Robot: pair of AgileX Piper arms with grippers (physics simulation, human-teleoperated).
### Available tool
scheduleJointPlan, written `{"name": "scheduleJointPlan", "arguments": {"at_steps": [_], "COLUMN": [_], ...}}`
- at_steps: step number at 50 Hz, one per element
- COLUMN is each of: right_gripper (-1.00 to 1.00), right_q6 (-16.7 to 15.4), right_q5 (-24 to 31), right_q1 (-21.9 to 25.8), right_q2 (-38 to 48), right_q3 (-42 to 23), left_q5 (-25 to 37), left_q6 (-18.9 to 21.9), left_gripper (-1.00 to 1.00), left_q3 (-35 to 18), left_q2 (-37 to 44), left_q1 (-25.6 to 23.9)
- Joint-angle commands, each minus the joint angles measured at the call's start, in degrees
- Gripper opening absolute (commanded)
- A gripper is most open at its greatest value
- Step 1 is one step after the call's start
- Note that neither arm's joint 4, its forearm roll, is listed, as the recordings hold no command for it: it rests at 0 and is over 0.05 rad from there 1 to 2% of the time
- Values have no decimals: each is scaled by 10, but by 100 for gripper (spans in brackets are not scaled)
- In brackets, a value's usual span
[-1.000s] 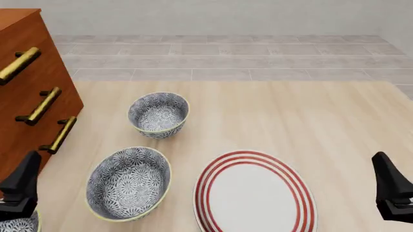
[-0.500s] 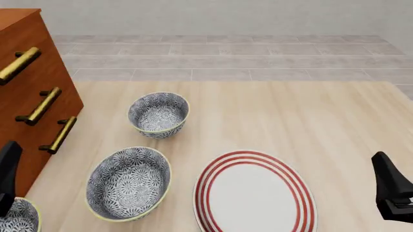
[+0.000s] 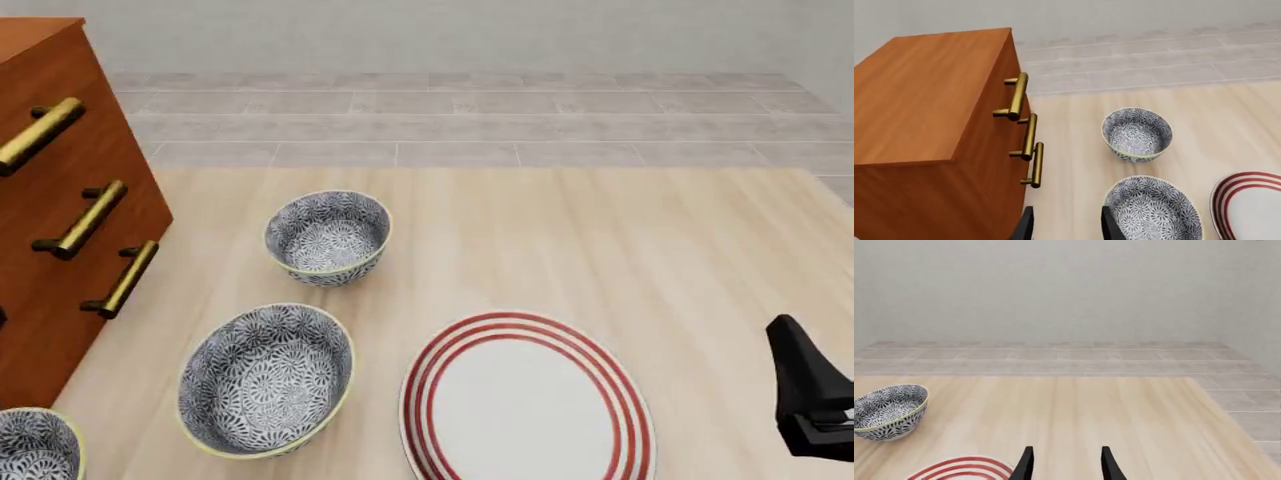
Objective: Put the bowl at the front on the plate.
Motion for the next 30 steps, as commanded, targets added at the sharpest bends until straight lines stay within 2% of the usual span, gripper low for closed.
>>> {"name": "scheduleJointPlan", "arguments": {"at_steps": [1, 4, 7, 9, 11, 14, 20, 23, 29, 30], "right_gripper": [100, 100, 100, 100, 100, 100, 100, 100, 100, 100], "right_q6": [-4, -6, -8, -9, -9, -10, -11, -12, -15, -15], "right_q5": [0, -1, -5, -5, -7, -8, -7, -10, -11, -11], "right_q1": [0, 0, 1, 1, 1, 1, 1, 2, 5, 5], "right_q2": [1, 3, 7, 8, 11, 14, 12, 15, 17, 16], "right_q3": [1, 1, 1, 1, 1, 1, 2, 2, 2, 2], "left_q5": [84, 108, 130, 138, 151, 162, 169, 192, 203, 207], "left_q6": [25, 26, 21, 39, 26, 44, 42, 18, 11, -1], "left_gripper": [100, 100, 100, 100, 100, 100, 100, 100, 100, 100], "left_q3": [-67, -89, -96, -96, -85, -71, -59, -28, 0, 12], "left_q2": [74, 88, 91, 84, 90, 81, 75, 58, 50, 47], "left_q1": [28, 39, 30, 36, 23, 23, 23, 5, -3, -14]}}
